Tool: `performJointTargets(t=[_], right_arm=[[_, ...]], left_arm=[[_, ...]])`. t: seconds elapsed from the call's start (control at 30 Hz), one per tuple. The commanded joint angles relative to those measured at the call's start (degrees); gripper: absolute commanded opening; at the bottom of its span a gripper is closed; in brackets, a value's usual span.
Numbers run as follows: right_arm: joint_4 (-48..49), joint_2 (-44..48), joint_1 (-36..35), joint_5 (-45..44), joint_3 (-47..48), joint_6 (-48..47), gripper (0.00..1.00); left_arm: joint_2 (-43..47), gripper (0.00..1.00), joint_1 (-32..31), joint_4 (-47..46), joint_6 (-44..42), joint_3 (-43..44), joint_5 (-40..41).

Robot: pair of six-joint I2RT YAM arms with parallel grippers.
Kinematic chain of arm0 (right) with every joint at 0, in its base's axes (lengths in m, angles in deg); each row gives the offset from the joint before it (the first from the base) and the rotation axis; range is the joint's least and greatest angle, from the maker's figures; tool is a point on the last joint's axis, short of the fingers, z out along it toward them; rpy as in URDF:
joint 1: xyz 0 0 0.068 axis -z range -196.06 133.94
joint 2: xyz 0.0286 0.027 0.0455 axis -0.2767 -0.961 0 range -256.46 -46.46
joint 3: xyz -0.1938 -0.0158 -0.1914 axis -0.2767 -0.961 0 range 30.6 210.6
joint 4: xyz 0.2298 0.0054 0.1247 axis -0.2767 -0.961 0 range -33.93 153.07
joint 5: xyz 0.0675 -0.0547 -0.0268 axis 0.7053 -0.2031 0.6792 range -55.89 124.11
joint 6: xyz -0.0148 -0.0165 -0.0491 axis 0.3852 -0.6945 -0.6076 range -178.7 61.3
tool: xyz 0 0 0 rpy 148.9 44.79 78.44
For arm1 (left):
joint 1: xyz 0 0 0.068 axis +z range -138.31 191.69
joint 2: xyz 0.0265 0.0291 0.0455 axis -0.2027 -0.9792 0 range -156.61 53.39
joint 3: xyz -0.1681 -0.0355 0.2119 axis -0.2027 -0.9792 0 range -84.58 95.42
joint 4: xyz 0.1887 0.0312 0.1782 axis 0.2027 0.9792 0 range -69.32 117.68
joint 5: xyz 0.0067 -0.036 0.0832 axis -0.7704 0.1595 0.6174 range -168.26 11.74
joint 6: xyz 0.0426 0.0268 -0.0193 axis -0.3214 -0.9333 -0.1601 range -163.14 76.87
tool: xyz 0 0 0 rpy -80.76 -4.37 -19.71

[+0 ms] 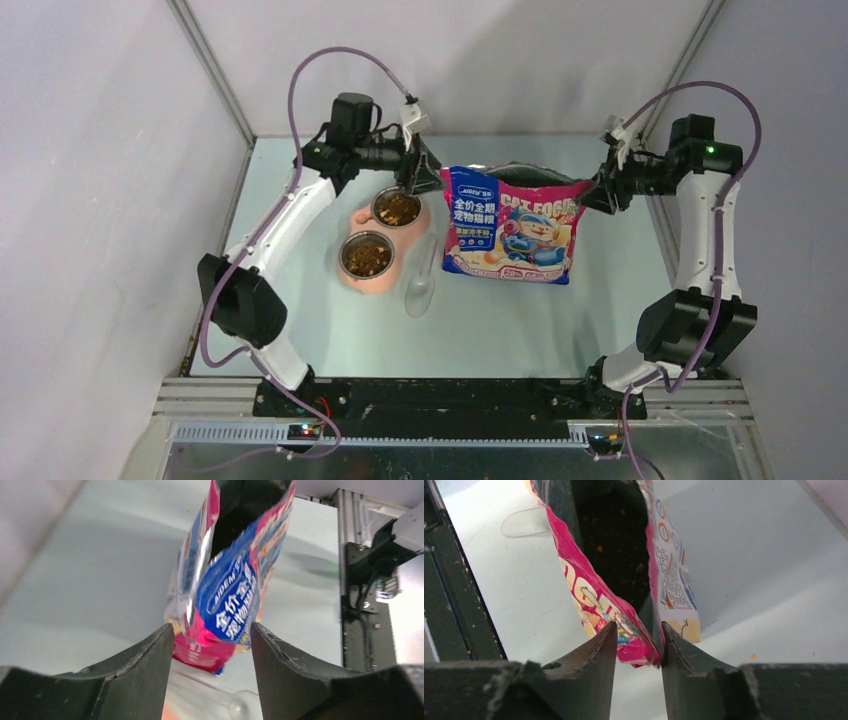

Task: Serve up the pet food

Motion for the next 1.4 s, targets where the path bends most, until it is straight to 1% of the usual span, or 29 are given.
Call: performJointTargets(t=[0.0, 0.03, 0.07, 0.1, 0.17, 0.3, 0.37, 0.4, 0.43, 0.47, 0.5, 0.53, 0.57, 0.63, 0.67, 0.7, 0.73, 0.8, 0.87, 0.93, 1.07, 1.1, 1.13, 1.2, 1.23, 1.27, 1.3, 1.33, 1.37], right_arm=[[-0.7, -1.5, -3.3, -2.2, 3.8, -3.1, 0.42], [-0.9, -2.3, -3.9, -2.4, 4.5, -3.2, 0.43], [-1.0, -2.7, -4.2, -2.4, 4.8, -3.5, 0.44], [-1.0, -3.4, -4.8, -2.8, 5.5, -3.7, 0.45], [-1.8, -4.4, -5.3, -3.6, 6.4, -4.6, 0.46], [-4.6, -5.9, -5.5, -4.6, 8.0, -7.8, 0.46], [-6.6, -6.3, -5.6, -5.2, 8.4, -9.7, 0.44], [-7.2, -6.5, -5.6, -5.6, 8.5, -10.1, 0.42], [-8.0, -6.5, -5.5, -5.8, 8.7, -10.5, 0.37], [-8.3, -6.6, -5.3, -6.3, 9.1, -10.7, 0.33], [-9.2, -6.5, -5.2, -6.4, 9.3, -11.2, 0.24], [-9.8, -6.5, -4.7, -6.7, 10.0, -11.5, 0.18], [-11.2, -6.5, -4.3, -6.9, 10.5, -12.7, 0.04], [-12.8, -6.6, -2.9, -7.5, 12.7, -13.3, 0.0], [-12.7, -6.6, -1.3, -7.0, 14.4, -13.0, 0.0], [-11.7, -6.6, -0.3, -5.4, 15.1, -10.2, 0.0], [-8.3, -6.3, 2.1, -4.3, 15.7, -8.2, 0.0], [-3.4, -5.2, 4.3, -2.3, 14.8, -2.0, 0.0], [-1.1, -3.3, 3.6, -2.8, 11.7, -2.3, 0.0], [-1.0, -1.3, 1.1, -4.4, 8.4, -4.4, 0.0], [-1.5, -0.8, -4.4, -7.6, 5.1, -6.4, 0.0], [-1.4, -1.0, -5.7, -8.2, 5.2, -6.3, 0.04], [-1.2, -1.3, -6.4, -9.0, 5.3, -6.2, 0.14], [-0.3, -1.9, -9.4, -10.5, 5.7, -5.9, 0.28], [0.5, -2.2, -10.1, -11.0, 6.2, -5.4, 0.33], [0.8, -2.8, -11.4, -11.7, 7.1, -5.1, 0.35], [1.0, -3.8, -12.1, -12.1, 7.7, -4.7, 0.37], [1.0, -4.4, -13.4, -12.7, 9.1, -4.6, 0.37], [0.6, -5.7, -13.9, -13.0, 9.9, -4.3, 0.38]], left_arm=[[-3.1, 0.65, -2.3, 17.9, -21.5, 11.1, -0.6], [-5.7, 0.67, -3.2, 20.5, -25.9, 15.6, 0.6], [-8.3, 0.67, -3.6, 25.0, -27.6, 17.8, 1.1], [-10.5, 0.68, -4.2, 26.6, -30.0, 21.6, 2.4], [-12.7, 0.68, -4.9, 30.5, -32.3, 25.5, 3.9], [-14.8, 0.68, -6.0, 31.4, -34.7, 27.3, 5.0], [-15.1, 0.65, -6.4, 31.6, -35.0, 27.3, 5.0], [-15.3, 0.56, -6.4, 31.6, -34.4, 27.2, 4.8], [-15.3, 0.51, -6.4, 31.0, -33.7, 27.2, 4.7], [-15.3, 0.38, -6.3, 30.6, -31.8, 27.1, 4.8], [-15.2, 0.32, -6.0, 29.7, -30.8, 27.1, 4.9], [-15.1, 0.18, -5.6, 29.3, -28.3, 27.0, 4.6], [-14.9, 0.05, -4.7, 28.1, -26.8, 27.0, 3.9], [-14.7, 0.01, -2.2, 26.6, -21.9, 26.8, 2.4], [-14.7, 0.0, -0.3, 24.9, -18.1, 26.5, 2.2], [-14.6, 0.0, 0.7, 23.8, -16.0, 26.2, 2.7], [-14.4, 0.0, 2.4, 21.8, -12.6, 25.4, 3.1], [-13.4, 0.0, 3.8, 19.6, -9.8, 24.1, 3.8], [-11.9, 0.0, 3.9, 17.7, -9.0, 22.2, 3.0], [-10.0, 0.0, 3.3, 15.9, -7.9, 20.3, 0.9], [-8.9, 0.0, 1.0, 16.8, -9.9, 19.4, -0.2], [-8.8, 0.0, 0.3, 17.1, -10.6, 19.5, -0.3], [-8.7, 0.0, 0.0, 17.3, -10.9, 19.4, -0.6], [-8.9, 0.0, -0.8, 18.2, -12.2, 19.7, -1.3], [-9.1, 0.02, -1.5, 19.1, -13.3, 20.3, -1.4], [-9.7, 0.19, -1.8, 19.8, -14.7, 21.6, -1.3], [-10.1, 0.3, -2.6, 21.2, -15.4, 22.4, -1.0], [-10.9, 0.44, -3.0, 21.9, -17.3, 24.0, -0.2], [-11.8, 0.48, -4.0, 23.2, -18.3, 24.8, 0.9]])
